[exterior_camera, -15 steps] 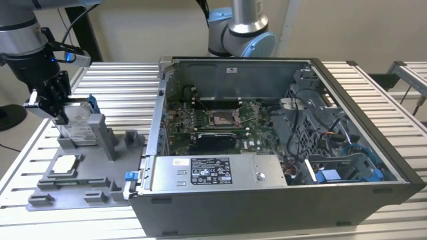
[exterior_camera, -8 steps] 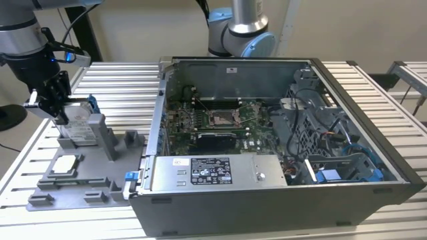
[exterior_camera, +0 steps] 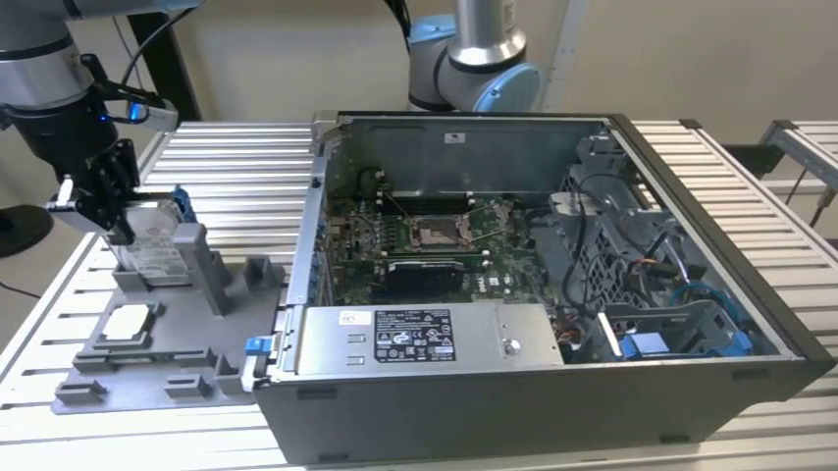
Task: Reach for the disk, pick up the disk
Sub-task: 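Pick up the disk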
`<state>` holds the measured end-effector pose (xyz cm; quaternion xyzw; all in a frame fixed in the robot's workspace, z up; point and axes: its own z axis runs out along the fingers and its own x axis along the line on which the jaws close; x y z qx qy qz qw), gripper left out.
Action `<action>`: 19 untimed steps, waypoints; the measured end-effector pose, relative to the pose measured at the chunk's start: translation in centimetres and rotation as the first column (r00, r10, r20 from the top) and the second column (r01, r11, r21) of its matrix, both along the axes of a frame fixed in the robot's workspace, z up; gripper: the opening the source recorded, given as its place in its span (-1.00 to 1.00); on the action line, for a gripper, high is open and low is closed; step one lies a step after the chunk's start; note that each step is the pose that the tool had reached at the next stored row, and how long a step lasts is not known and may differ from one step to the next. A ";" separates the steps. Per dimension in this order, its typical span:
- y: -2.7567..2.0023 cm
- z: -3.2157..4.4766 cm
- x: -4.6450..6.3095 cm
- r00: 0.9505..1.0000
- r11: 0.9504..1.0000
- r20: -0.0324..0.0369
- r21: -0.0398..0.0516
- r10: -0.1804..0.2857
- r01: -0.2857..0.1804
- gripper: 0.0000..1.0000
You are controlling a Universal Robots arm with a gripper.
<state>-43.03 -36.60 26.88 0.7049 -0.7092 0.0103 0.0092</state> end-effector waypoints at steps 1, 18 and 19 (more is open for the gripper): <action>0.00 0.00 0.0 1.000 1.000 0.000 0.000 0.000 0.000 -1.00; 0.00 1.76 0.0 1.000 1.000 0.000 0.000 0.000 0.000 -1.00; 0.00 1.93 0.0 1.000 1.000 0.000 0.000 0.000 0.000 -1.00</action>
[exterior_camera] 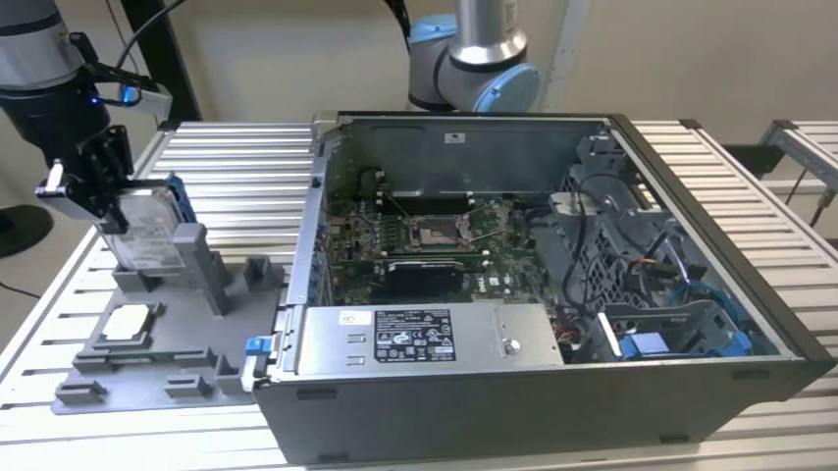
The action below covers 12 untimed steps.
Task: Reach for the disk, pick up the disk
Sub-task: 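Pick up the disk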
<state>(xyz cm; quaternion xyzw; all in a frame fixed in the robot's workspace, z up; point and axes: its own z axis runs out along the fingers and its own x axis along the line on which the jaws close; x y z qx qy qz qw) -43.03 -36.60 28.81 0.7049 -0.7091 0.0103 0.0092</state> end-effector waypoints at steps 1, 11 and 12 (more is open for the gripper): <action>0.00 0.16 0.0 1.000 1.000 0.000 0.000 0.000 0.000 -1.00; 0.00 2.17 0.0 1.000 1.000 0.000 0.000 0.000 0.000 -1.00; 0.00 2.39 0.0 1.000 1.000 0.000 0.000 0.000 0.000 -1.00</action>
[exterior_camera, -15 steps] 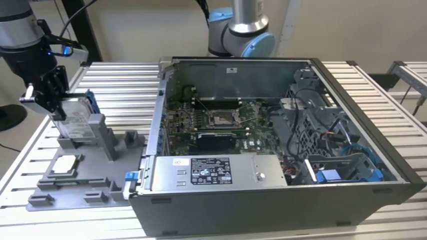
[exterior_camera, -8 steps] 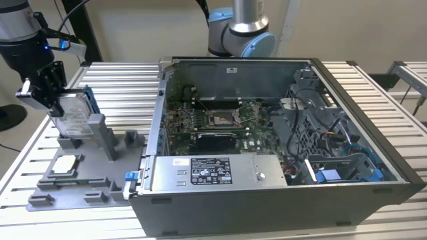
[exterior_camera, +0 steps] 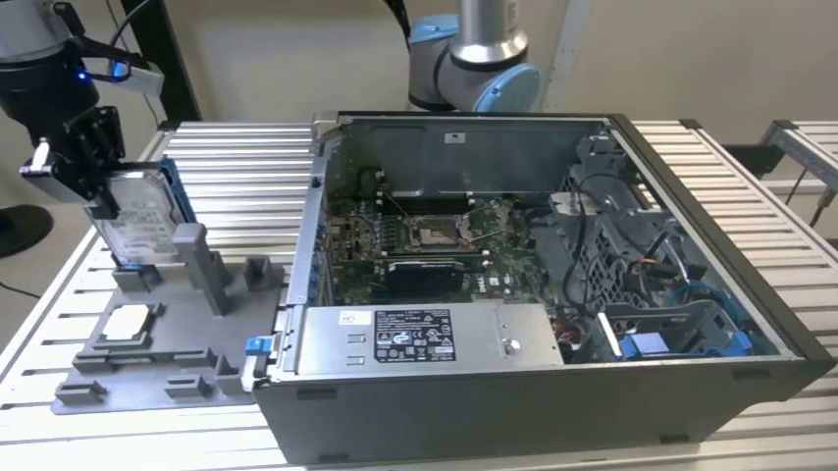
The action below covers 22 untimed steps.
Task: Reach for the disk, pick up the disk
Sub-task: 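Pick up the disk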
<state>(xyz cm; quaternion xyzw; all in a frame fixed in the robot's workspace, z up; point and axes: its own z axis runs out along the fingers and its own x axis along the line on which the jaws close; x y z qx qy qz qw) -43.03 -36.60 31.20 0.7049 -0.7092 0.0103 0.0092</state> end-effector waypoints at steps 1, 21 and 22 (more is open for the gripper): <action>0.00 0.21 0.0 1.000 1.000 0.000 0.000 0.000 0.000 -1.00; 0.00 4.66 0.0 1.000 1.000 0.000 0.000 0.000 0.000 -1.00; 0.00 4.90 0.0 1.000 1.000 0.000 0.000 0.000 0.000 -1.00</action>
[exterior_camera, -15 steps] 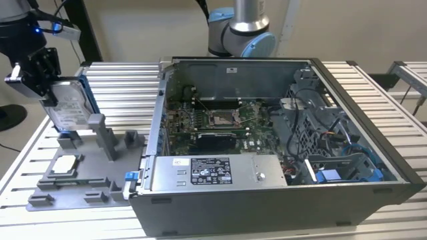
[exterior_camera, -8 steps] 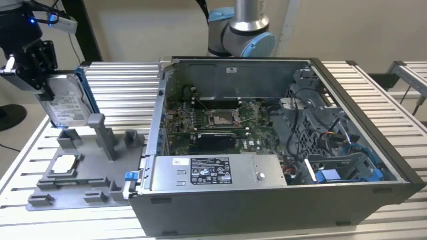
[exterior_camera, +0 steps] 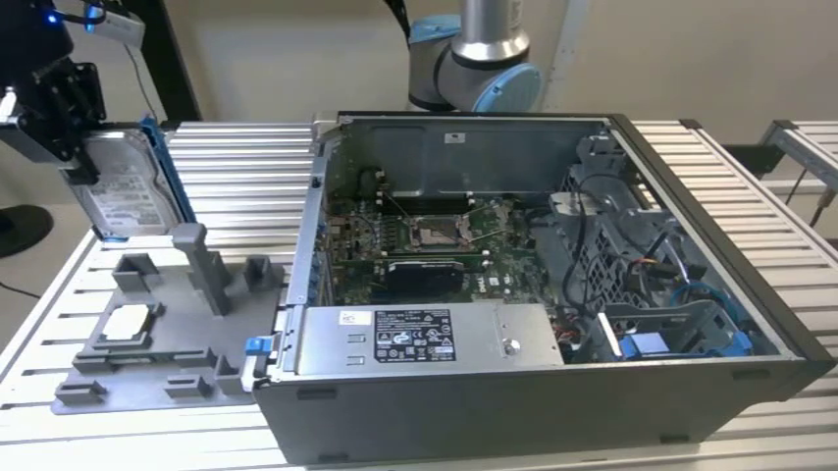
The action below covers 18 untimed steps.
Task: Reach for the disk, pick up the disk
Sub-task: 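Pick up the disk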
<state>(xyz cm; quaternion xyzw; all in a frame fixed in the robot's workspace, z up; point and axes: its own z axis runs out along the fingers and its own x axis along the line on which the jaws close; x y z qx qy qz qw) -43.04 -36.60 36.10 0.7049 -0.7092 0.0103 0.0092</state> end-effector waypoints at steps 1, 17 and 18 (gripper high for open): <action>0.00 0.24 0.0 1.000 1.000 0.000 0.000 0.000 0.000 -1.00; 0.00 3.77 0.0 1.000 1.000 0.000 0.000 0.000 0.000 -1.00; 0.00 3.92 0.0 1.000 1.000 0.000 0.000 0.000 0.000 -1.00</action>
